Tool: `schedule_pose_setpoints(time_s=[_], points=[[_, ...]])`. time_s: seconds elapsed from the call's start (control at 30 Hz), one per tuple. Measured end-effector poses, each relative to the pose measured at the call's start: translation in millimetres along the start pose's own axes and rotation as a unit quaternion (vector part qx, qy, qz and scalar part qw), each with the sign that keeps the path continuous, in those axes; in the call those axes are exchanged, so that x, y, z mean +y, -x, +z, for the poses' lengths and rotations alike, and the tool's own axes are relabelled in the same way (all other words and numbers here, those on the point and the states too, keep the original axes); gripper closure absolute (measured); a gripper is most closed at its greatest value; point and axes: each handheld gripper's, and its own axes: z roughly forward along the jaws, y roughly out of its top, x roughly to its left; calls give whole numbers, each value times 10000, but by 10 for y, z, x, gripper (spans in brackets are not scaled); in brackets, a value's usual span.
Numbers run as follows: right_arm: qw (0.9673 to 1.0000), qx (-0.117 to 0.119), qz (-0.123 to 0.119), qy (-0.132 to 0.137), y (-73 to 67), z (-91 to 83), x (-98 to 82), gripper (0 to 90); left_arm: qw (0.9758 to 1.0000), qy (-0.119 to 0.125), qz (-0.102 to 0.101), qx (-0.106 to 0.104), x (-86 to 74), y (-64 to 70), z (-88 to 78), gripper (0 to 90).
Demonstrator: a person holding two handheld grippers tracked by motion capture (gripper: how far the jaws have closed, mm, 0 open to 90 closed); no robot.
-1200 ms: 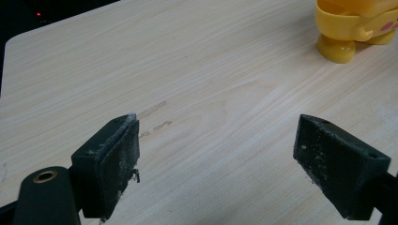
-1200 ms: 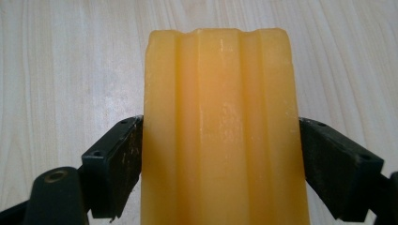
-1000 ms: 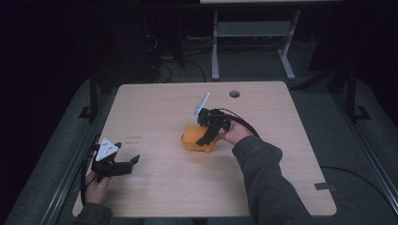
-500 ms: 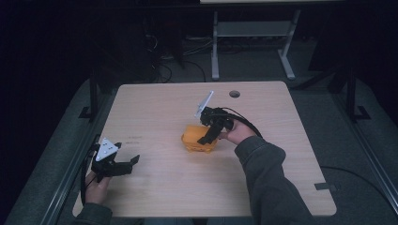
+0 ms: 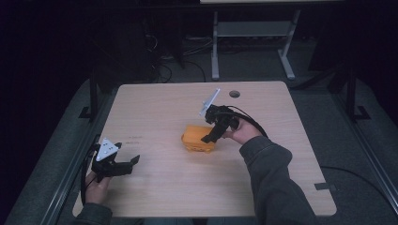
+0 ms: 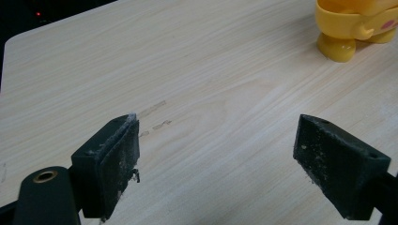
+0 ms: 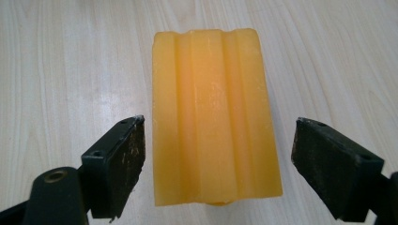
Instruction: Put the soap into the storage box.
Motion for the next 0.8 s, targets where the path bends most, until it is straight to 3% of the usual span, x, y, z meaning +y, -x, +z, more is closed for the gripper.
schedule_pose_setpoints(time_s=[0.8], points=[[9996,-182,132,168,-29,-229,-200,172,10000,4,3,-6,-1,9,5,141]])
